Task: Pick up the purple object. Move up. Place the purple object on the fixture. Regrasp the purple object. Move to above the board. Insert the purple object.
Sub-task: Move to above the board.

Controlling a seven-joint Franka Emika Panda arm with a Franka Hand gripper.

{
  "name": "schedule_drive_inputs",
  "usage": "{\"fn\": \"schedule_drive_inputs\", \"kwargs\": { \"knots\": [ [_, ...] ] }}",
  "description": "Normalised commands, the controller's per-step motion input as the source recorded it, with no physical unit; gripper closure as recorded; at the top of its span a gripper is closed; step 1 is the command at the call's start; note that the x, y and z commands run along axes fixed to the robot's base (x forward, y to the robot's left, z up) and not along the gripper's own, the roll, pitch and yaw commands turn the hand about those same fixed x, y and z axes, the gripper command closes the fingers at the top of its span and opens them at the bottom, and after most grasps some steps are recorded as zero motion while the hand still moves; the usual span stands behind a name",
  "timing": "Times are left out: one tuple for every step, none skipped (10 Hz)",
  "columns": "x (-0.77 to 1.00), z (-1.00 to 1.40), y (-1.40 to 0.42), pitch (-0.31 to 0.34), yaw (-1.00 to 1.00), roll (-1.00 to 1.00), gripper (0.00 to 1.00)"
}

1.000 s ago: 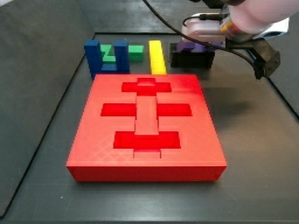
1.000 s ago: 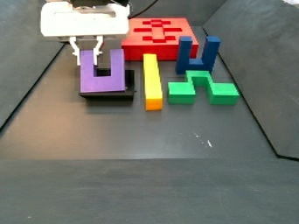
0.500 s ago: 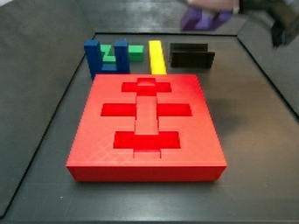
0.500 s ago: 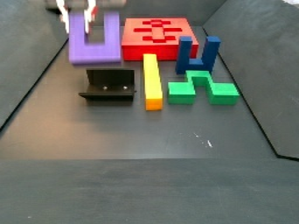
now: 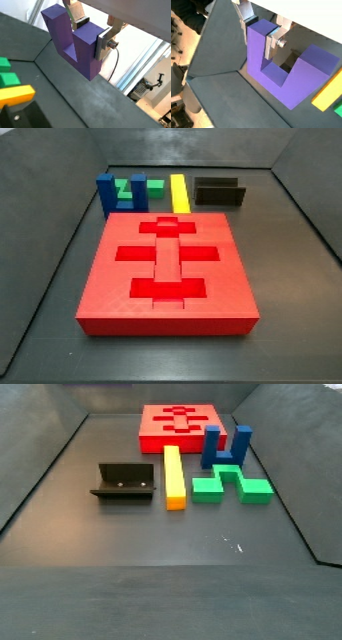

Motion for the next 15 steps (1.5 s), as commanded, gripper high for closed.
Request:
{"fn": "schedule_drive_inputs", "kwargs": {
  "knots": [
    [0.05,0.2,-0.02,0.093,0.01,0.01,1.0],
    [-1.3,0.27,-1.4,0.05,-0.08,-1.0,1.0],
    [-1.31,0.26,-1.4,0.051,-0.08,-1.0,1.0],
    [-1.4,0.26,-1.33,-0.011,-0.06,-1.0,1.0],
    [-1.4,0.25,-1.28,-0.029,-0.06,-1.0,1.0],
    [-1.4,0.25,-1.25,-0.035,-0.05,-1.0,1.0],
    [-1.4,0.24,-1.24,-0.038,-0.05,-1.0,1.0],
    [-0.85,0.14,-0.7,-0.044,-0.04,-1.0,1.0],
    [-0.44,0.05,-0.31,-0.044,-0.04,-1.0,1.0],
    [-0.16,0.02,-0.11,-0.007,-0.05,-1.0,1.0],
    [-0.11,0.03,-0.1,-0.009,-0.05,-1.0,1.0],
    [-0.11,0.0,-0.04,-0.041,-0.04,-0.76,1.0],
    [-0.1,0.0,0.0,-0.05,-0.03,-0.58,1.0],
    [-0.08,0.01,0.01,-0.058,-0.01,-0.37,1.0],
    [-0.06,0.0,0.02,-0.054,-0.01,-0.28,1.0]
  ]
}}
